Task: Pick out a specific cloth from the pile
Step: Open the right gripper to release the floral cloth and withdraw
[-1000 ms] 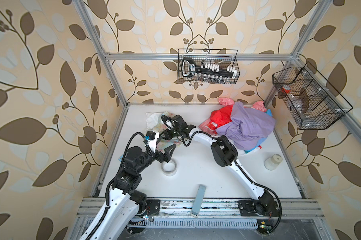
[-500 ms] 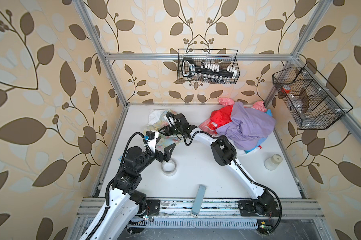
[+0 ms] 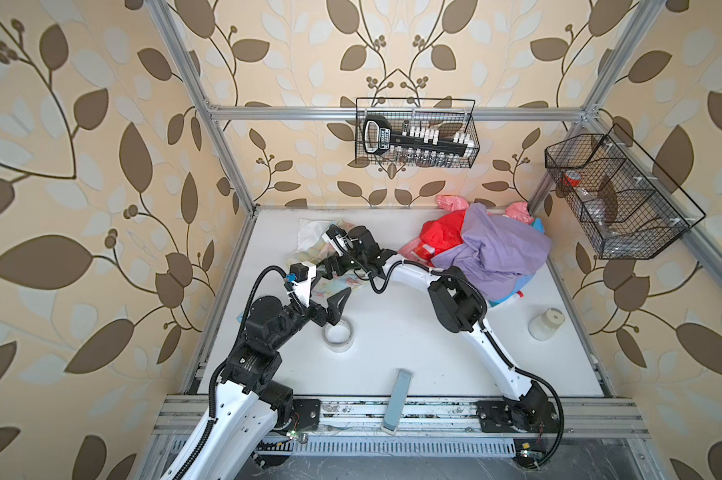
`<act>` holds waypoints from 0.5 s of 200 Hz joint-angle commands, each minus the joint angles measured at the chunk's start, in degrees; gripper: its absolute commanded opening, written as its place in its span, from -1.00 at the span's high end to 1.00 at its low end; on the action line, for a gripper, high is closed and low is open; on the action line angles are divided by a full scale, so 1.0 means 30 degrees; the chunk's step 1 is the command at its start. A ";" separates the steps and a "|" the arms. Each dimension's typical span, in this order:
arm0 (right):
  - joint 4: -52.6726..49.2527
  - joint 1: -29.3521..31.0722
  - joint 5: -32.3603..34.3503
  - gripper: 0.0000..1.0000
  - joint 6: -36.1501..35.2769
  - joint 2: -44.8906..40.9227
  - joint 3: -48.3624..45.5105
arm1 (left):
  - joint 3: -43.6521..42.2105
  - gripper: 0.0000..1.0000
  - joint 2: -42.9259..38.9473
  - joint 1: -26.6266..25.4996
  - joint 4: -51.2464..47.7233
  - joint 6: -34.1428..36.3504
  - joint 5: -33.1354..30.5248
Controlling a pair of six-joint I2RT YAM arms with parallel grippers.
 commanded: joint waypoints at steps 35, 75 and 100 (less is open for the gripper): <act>-0.1189 -0.0105 0.1054 -0.99 -0.1903 -0.5919 -0.4229 | -0.0019 -0.98 -0.0743 -0.0785 0.0253 0.0527 -0.0574; -0.4728 -0.0617 0.1757 -0.99 -0.3393 -0.9202 -0.6215 | 0.0058 -0.98 -0.1066 -0.1316 -0.0079 0.0761 -0.0967; -0.7131 -0.0889 0.2472 -0.99 -0.4261 -1.0880 -0.7062 | 0.0062 -0.98 -0.1218 -0.1598 -0.0331 0.0930 -0.1561</act>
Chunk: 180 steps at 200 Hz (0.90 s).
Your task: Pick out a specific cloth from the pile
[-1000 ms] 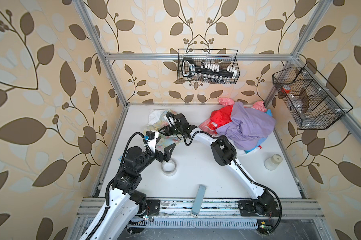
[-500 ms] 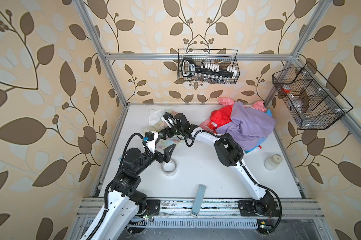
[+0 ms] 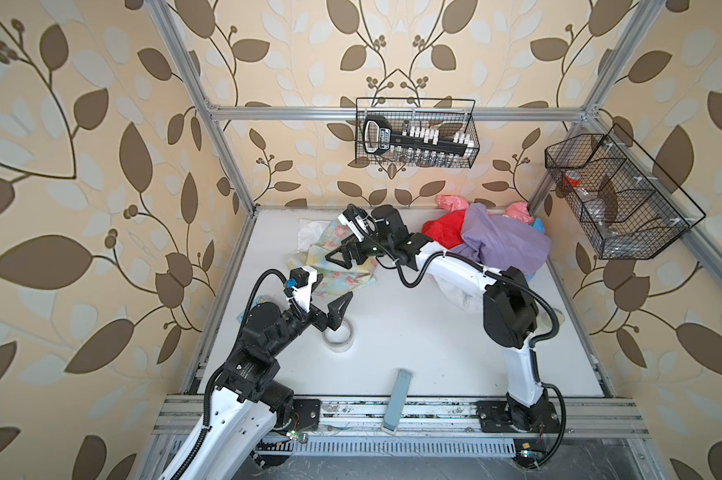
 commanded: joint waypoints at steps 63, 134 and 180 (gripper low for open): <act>-0.0564 -0.5460 0.3418 -0.99 -0.0693 -1.1804 -1.2441 | 0.0129 -0.98 0.1094 -0.0863 -0.0966 0.0779 -0.5728; 0.2867 -1.0347 0.9925 -0.99 -0.1472 -1.9697 -2.0500 | -0.1286 -0.98 0.4736 -0.0396 0.1928 0.1334 -1.4727; 0.7317 -1.2202 1.1770 -0.99 -0.1442 -1.8818 -2.3666 | -0.3823 -0.98 0.7541 0.3614 0.6891 -0.0278 -1.4857</act>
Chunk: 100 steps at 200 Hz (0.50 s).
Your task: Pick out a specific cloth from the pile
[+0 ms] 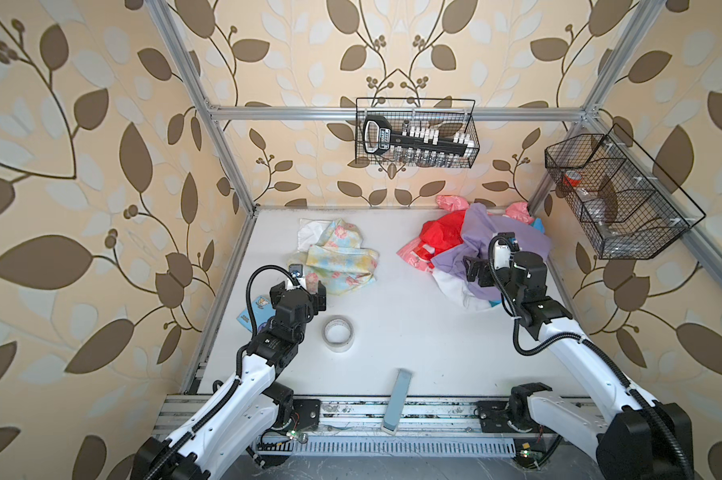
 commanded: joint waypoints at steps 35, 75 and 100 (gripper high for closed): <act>0.8201 -0.1963 0.2257 -0.99 -0.0855 0.0940 -0.4464 | -0.2265 -0.98 0.3191 0.2309 0.7908 -0.0672 0.0227; 1.2067 -0.3165 0.3008 -0.98 -0.0338 0.2128 -0.6354 | -0.2327 -0.98 0.6475 0.2465 1.0692 -0.0175 0.1047; 1.5298 -0.3209 0.3092 -0.98 -0.0124 0.2751 -0.7861 | -0.2529 -0.98 0.6812 0.2553 1.1711 0.0059 0.1569</act>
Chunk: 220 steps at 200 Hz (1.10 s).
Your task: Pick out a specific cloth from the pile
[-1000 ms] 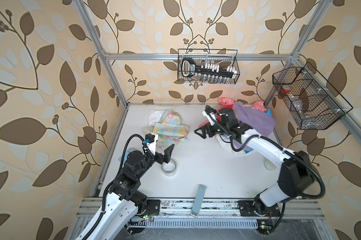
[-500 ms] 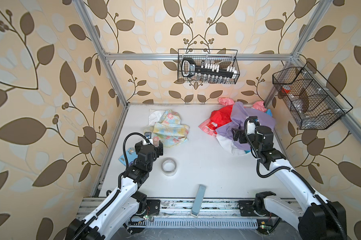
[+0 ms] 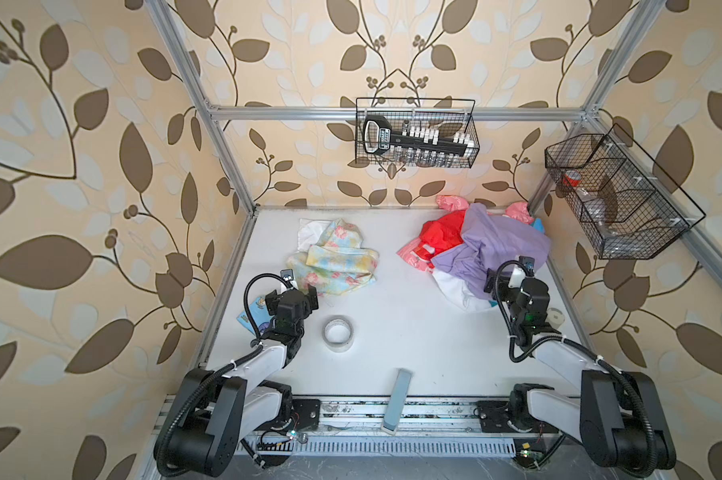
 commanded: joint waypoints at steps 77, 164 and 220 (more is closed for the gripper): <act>1.0985 -0.0070 -0.2840 -0.96 -0.0506 0.5176 -0.2319 | 0.0170 -0.98 0.6256 0.0741 0.8679 0.1581 0.2241; 0.9276 -0.0081 -0.4069 -0.99 -0.1018 0.6199 -0.1036 | 0.2435 -0.98 0.6631 0.2765 0.4543 -0.0061 0.4142; 0.9268 -0.0010 -0.3961 -0.99 -0.1051 0.6157 -0.1062 | 0.2414 -0.98 0.6579 0.2768 0.4494 -0.0018 0.4077</act>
